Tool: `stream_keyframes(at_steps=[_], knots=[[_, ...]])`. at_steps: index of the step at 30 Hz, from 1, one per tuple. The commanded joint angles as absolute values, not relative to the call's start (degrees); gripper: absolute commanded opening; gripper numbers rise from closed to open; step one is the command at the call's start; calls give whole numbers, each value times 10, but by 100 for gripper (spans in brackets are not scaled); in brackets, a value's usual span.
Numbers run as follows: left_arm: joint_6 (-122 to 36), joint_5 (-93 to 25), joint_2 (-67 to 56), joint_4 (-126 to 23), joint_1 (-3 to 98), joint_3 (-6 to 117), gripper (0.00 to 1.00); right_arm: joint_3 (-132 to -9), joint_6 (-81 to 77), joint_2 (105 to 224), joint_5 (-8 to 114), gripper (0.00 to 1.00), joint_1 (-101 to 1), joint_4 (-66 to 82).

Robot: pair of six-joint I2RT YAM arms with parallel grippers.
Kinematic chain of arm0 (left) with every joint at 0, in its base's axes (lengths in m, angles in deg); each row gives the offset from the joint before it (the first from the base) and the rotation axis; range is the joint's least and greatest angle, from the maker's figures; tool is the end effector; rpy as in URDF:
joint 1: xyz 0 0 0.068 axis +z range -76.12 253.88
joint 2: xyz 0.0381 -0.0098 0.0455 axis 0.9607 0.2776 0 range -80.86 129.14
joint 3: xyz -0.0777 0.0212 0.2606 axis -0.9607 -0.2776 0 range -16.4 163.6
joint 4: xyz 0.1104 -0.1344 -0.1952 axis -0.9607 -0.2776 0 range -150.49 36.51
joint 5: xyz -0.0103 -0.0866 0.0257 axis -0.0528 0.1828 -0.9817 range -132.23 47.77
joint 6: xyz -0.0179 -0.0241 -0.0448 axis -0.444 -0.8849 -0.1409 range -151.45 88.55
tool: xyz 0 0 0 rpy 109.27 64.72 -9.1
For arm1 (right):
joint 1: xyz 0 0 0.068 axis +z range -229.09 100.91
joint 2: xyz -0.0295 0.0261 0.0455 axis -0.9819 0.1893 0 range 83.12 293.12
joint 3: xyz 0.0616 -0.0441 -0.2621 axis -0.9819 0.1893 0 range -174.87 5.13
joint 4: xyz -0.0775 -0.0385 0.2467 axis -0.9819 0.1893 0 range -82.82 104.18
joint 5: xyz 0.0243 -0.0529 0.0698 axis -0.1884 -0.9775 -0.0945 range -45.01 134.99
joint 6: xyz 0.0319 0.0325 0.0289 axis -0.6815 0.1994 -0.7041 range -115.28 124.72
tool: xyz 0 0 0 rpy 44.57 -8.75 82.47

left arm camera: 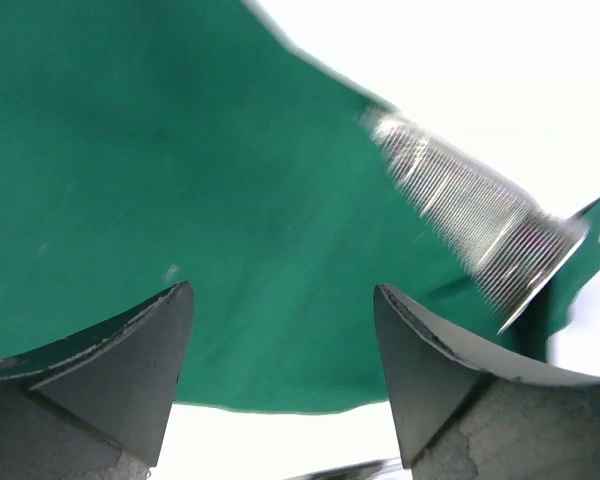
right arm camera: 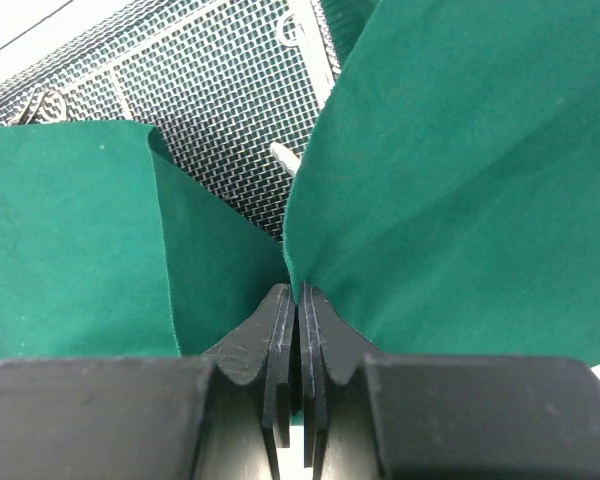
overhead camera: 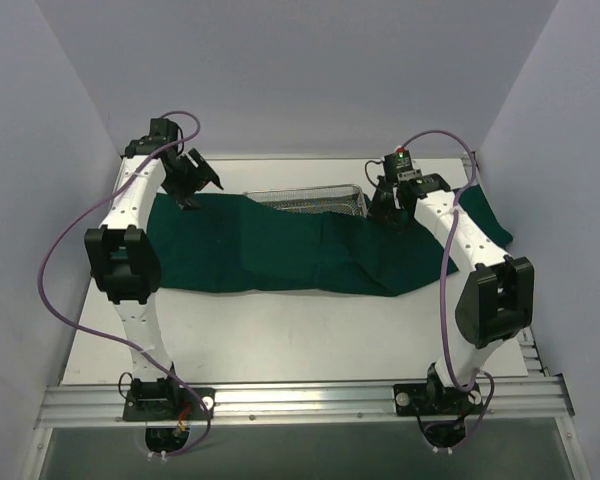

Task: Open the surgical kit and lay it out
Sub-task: Open the surgical kit at the center of the board.

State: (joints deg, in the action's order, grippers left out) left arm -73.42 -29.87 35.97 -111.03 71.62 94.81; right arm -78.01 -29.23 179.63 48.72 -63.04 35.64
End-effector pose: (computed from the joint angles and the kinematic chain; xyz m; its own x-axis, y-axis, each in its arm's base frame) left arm 0.4373 -0.0249 0.2877 -0.7533 -0.6239 -0.2079 -0.4957 0.7464 -0.4440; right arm 0.3682 0.1083 0.3045 -0.7118 0.3752 -0.5937 0.0906 0.8873 0.4522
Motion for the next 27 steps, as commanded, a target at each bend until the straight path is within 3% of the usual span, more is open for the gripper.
stream_keyframes(at_steps=[1,6,9,27], knots=[[-807,-334,478,-1226,719,1093,81,-763,-286,1757,503,0,-633,327],[-836,-335,592,-1351,711,1316,79,-741,-281,1746,517,0,-638,305],[-862,-349,625,-1378,714,1366,81,-721,-282,1735,520,0,-641,287],[-886,-378,705,-1338,713,1394,82,-625,-255,1693,557,0,-634,217]])
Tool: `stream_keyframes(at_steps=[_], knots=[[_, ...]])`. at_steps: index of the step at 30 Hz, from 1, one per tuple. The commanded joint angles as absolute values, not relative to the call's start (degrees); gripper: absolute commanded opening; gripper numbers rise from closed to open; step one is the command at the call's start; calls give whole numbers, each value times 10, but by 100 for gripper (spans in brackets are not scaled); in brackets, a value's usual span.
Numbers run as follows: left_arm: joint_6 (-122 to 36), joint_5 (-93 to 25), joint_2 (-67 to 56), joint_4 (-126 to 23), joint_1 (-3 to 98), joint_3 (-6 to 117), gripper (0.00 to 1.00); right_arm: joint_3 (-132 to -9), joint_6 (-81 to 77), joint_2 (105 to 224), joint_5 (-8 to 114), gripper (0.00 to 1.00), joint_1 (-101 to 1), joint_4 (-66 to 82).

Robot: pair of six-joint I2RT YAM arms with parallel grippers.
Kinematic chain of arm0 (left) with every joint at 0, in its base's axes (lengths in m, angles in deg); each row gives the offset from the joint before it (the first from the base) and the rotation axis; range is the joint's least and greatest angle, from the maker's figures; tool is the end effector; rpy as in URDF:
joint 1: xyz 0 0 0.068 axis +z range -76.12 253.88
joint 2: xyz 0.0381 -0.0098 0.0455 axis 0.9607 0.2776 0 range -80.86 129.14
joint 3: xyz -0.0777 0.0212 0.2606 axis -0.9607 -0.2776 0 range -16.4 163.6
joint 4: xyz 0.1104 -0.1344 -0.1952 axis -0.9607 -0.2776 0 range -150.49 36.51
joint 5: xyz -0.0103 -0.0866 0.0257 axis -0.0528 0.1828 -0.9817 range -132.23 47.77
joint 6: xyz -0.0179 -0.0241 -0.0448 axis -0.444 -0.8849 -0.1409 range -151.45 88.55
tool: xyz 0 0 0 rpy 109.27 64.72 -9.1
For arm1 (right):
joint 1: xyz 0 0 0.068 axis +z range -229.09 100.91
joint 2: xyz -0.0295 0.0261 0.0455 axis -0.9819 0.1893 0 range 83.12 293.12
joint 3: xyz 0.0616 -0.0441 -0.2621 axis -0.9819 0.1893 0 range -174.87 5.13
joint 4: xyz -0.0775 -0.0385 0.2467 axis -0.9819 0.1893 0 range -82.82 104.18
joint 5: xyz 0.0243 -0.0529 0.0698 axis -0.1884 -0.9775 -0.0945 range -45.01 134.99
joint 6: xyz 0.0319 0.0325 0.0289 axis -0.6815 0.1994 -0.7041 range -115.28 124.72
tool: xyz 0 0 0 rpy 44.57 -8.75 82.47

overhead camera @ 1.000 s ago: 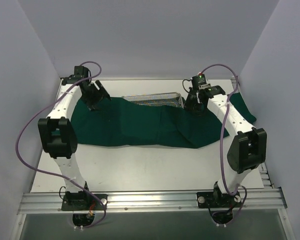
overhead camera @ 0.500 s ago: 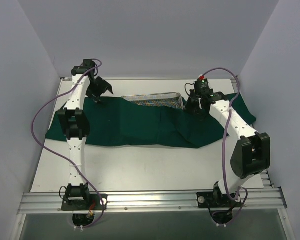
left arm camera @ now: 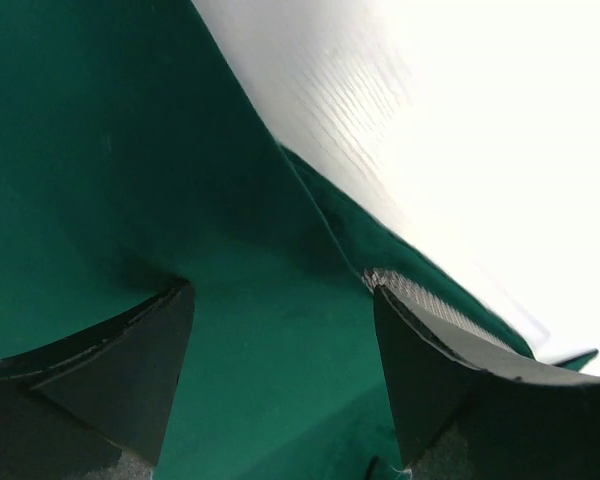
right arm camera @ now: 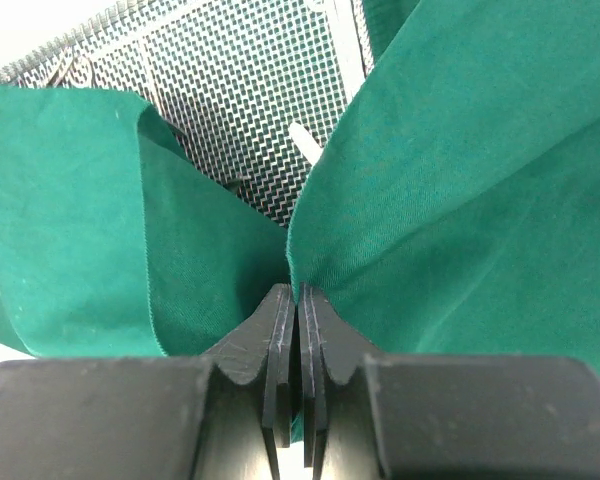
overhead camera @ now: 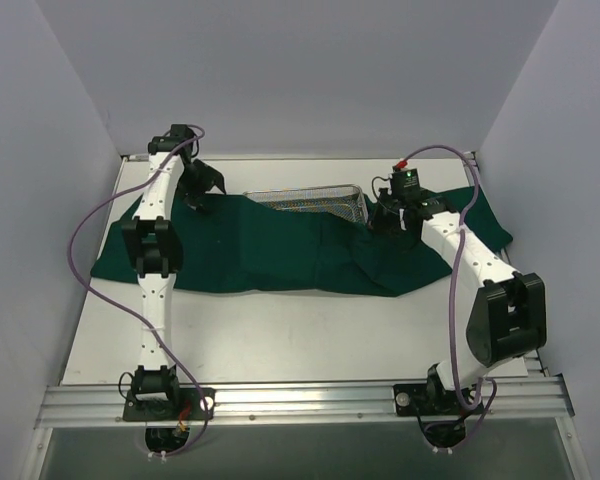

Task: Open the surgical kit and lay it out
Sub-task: Open the surgical kit at the center of the board.

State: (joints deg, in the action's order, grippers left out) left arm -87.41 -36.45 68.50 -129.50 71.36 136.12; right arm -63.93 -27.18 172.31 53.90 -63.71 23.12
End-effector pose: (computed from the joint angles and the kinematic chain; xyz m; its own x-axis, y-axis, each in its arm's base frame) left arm 0.5200 -0.0265 0.2169 -0.5953 -0.7990 -0.0852 -0.7499 0.5905 -0.2983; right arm 0.3410 0.0995 0.2852 -0.6843 0.3533 -0.6379 -0.0248 0.8630 0.5046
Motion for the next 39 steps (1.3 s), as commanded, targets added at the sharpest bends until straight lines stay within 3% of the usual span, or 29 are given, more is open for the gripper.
stream_keyframes(at_steps=[1,10,21,23,34,39], knots=[[-888,-382,717,-1342,711,1399,81,-613,-254,1686,558,0,-634,213],[-909,-396,722,-1334,707,1389,78,-581,-238,1667,575,0,-631,204],[-894,-403,701,-1328,710,1372,21,-590,-225,1671,561,0,-632,211],[-881,-407,685,-1322,711,1370,16,-594,-222,1677,560,0,-633,215],[-782,-437,575,-1287,705,1312,16,-637,-209,1720,555,0,-638,248],[-738,-471,520,-1303,687,1285,2,-650,-206,1729,564,0,-666,269]])
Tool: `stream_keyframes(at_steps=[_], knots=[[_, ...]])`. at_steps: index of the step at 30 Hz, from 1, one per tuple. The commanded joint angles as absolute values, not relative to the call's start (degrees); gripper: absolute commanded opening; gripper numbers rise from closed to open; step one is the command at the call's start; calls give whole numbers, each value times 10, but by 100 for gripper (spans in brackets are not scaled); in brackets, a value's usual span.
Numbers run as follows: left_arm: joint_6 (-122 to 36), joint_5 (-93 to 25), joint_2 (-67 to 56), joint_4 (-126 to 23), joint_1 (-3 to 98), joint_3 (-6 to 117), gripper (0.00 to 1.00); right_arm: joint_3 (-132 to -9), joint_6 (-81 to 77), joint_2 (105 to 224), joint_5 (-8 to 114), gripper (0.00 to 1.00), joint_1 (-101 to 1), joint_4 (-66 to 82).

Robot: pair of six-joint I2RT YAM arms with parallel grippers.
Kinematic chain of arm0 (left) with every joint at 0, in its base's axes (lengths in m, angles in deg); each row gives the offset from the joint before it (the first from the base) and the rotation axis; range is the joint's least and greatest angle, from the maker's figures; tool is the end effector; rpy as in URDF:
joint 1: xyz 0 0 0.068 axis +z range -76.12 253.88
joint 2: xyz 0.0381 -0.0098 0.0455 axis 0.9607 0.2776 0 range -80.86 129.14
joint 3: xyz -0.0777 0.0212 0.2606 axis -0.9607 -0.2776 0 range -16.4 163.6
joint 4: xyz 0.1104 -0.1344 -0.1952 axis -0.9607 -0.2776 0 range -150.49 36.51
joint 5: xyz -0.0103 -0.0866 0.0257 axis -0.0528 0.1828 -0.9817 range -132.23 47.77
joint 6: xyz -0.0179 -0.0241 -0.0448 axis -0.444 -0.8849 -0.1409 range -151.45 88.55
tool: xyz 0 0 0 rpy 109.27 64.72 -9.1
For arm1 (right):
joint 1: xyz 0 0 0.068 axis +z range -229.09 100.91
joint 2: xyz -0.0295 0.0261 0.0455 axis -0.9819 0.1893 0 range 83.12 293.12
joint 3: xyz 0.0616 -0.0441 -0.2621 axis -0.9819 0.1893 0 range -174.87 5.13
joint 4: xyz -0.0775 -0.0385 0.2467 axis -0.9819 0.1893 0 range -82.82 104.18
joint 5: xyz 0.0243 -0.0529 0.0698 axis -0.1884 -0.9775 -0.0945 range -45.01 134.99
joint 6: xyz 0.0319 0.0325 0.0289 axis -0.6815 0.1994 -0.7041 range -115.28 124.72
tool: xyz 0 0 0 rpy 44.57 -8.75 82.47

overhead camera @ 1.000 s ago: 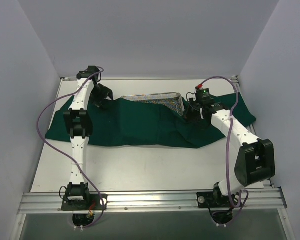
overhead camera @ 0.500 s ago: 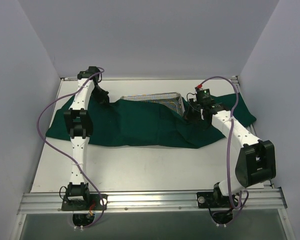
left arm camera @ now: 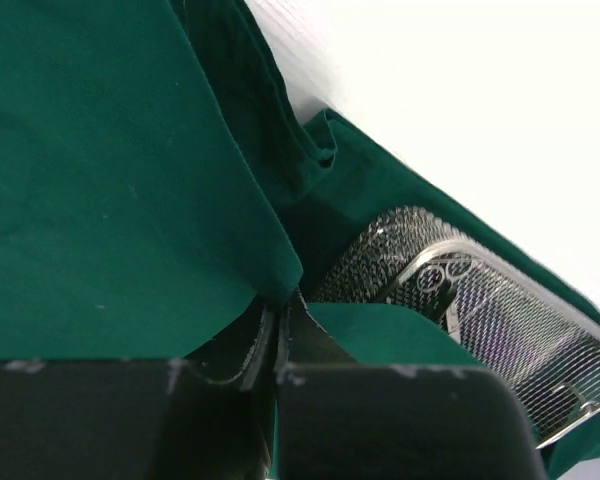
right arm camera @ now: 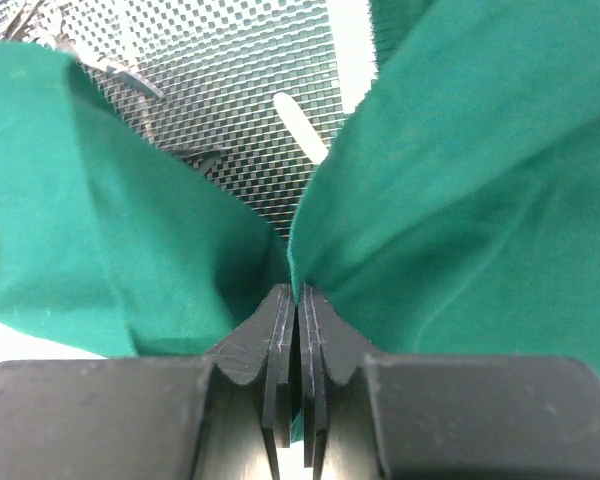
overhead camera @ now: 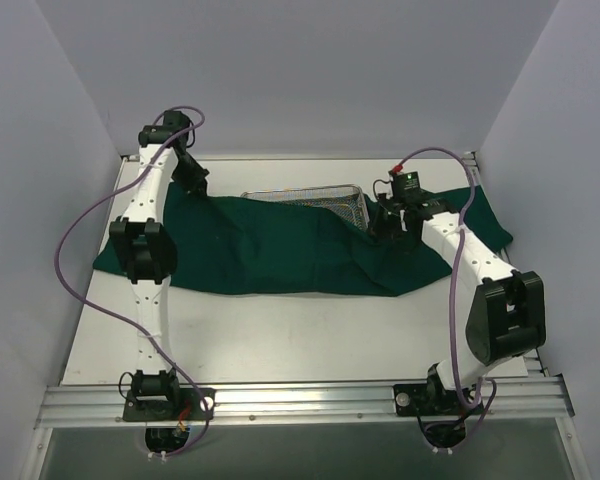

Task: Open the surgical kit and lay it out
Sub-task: Open the surgical kit at the center of the board.

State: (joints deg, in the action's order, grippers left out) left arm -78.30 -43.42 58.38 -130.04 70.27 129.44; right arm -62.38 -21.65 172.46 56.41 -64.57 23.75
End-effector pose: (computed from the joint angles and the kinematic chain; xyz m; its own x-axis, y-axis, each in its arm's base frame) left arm 0.4930 -0.0304 0.2707 -0.6820 -0.6878 -0.2486 -0.6457 0.7259 -0.2368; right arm 0.3391 0.0951 0.2745 -0.7147 0.2648 -0.6474 -0.0875 0.8844 0.4584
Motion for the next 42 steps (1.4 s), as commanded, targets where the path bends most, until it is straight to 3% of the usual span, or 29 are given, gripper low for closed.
stream_keyframes(at_steps=[1,4,13,21,35,42], knots=[[-729,-480,511,-1313,684,1264,2,-653,-205,1729,566,0,-671,276],[-717,-507,460,-1325,672,1209,2,-669,-200,1731,576,0,-698,301],[-707,-504,280,-1321,684,873,2,-698,-185,1736,610,0,-723,377],[-716,-479,121,-1311,731,626,2,-632,-179,1680,628,0,-723,439],[-723,-501,-79,-1388,758,499,6,-471,-214,1483,586,0,-727,528],[-721,-504,-106,-1399,774,455,9,-426,-211,1448,594,0,-726,591]])
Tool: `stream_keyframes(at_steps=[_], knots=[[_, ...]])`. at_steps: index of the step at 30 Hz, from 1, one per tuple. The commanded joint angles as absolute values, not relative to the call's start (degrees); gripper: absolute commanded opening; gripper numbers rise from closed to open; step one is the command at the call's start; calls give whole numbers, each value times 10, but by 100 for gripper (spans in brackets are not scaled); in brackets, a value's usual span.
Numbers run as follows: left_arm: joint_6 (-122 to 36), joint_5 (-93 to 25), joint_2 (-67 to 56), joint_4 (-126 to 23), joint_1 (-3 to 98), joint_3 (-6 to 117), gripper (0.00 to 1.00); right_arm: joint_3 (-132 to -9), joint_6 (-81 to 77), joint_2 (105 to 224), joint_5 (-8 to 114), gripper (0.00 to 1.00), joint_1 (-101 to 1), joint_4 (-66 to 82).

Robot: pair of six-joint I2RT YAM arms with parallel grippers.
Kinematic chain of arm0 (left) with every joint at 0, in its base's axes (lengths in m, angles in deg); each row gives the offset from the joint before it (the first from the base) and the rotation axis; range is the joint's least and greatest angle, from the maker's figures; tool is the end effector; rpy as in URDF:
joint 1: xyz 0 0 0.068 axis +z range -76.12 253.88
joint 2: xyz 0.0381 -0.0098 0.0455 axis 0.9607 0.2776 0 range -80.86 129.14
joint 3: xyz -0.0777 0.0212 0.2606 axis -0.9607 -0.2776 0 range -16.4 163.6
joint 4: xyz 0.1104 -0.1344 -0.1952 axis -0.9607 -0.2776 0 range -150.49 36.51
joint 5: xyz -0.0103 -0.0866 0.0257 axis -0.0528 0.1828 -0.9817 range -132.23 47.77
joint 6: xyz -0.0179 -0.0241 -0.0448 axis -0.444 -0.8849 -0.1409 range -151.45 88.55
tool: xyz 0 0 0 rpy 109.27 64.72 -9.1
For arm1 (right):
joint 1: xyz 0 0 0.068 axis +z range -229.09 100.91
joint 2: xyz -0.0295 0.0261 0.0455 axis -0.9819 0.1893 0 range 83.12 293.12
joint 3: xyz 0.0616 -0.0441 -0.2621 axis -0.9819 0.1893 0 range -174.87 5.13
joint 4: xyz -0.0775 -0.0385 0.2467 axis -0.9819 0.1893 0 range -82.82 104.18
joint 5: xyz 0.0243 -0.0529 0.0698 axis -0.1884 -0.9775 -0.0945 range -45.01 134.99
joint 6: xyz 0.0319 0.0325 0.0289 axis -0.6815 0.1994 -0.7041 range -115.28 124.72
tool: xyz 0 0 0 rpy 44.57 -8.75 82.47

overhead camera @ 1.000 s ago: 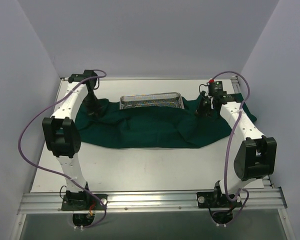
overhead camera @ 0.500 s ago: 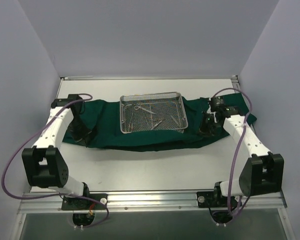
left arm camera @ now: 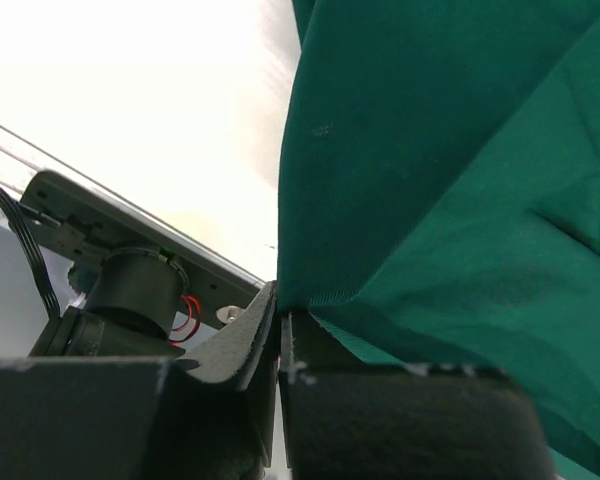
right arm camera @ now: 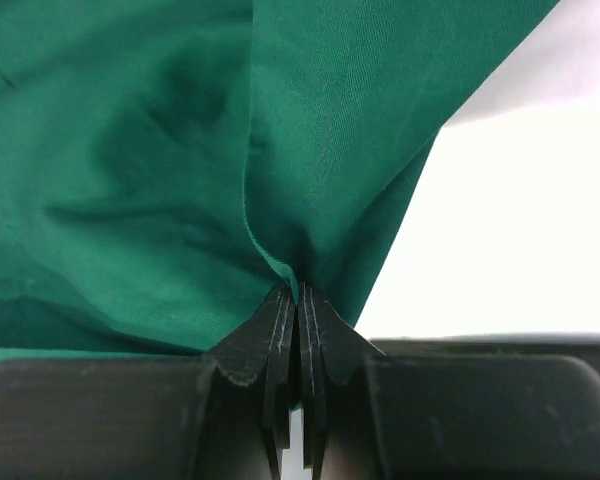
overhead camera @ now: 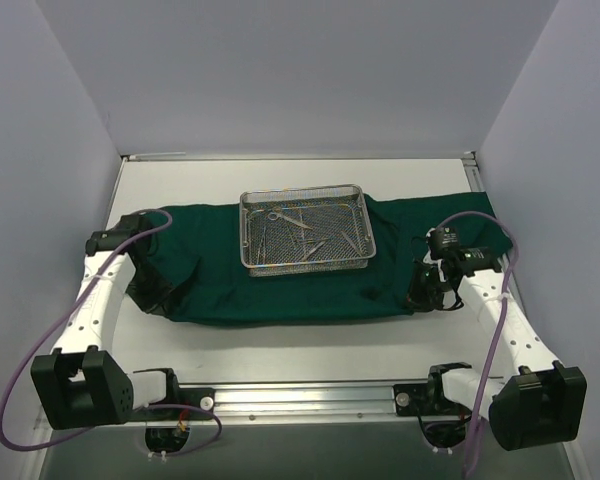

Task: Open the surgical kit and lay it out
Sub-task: Open the surgical kit at the center of the board, then smooth out the surgical kit at the center of the board.

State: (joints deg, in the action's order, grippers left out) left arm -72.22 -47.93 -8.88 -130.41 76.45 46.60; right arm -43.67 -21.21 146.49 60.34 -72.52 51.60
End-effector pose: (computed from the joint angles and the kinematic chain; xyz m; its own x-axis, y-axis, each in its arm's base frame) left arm 0.1972 0.0124 0.2764 -0.7209 -0.6828 -0.1187 -0.6898 0.7234 0.0283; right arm 0.2073 0.0334 0.2531 -0.8733 0.3240 -0.3639 0.1514 0.8904 0.4294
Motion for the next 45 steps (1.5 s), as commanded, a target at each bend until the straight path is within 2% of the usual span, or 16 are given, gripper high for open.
stream_keyframes(at_steps=[1,2,6,7,9,10,11,12,14,15,21,23,29,34,39,45], knots=[[-721,-499,-111,-1397,773,449,11,-423,-211,1446,595,1,-726,599],[-719,-493,-122,-1394,773,443,15,-418,-210,1445,597,2,-726,606],[-694,-444,-154,-1385,774,431,20,-417,-198,1458,615,4,-727,638],[-689,-439,-157,-1386,773,436,21,-425,-196,1461,615,9,-727,645],[-677,-436,-163,-1397,773,449,32,-459,-194,1472,615,18,-726,661],[-666,-428,-166,-1395,774,458,39,-477,-192,1476,607,35,-726,666],[-656,-423,-169,-1391,774,482,44,-500,-190,1490,598,41,-727,674],[-640,-423,-171,-1388,773,500,55,-554,-191,1496,590,45,-727,680],[-628,-437,-156,-1387,773,576,60,-608,-207,1515,583,58,-727,658],[-624,-449,-146,-1385,773,603,60,-652,-211,1525,582,61,-727,642],[-599,-470,-33,-1304,771,707,63,-754,-209,1719,474,64,-731,510],[-587,-463,-4,-1295,770,717,69,-806,-197,1797,464,67,-729,482],[-542,-451,60,-1250,770,709,74,-889,-167,1943,388,71,-726,444],[-511,-457,66,-1229,770,705,74,-961,-162,2021,335,57,-721,446],[-503,-463,72,-1221,770,703,74,-1001,-152,2077,292,48,-716,467],[-501,-449,69,-1211,770,691,74,-1008,-129,2108,290,45,-721,460]])
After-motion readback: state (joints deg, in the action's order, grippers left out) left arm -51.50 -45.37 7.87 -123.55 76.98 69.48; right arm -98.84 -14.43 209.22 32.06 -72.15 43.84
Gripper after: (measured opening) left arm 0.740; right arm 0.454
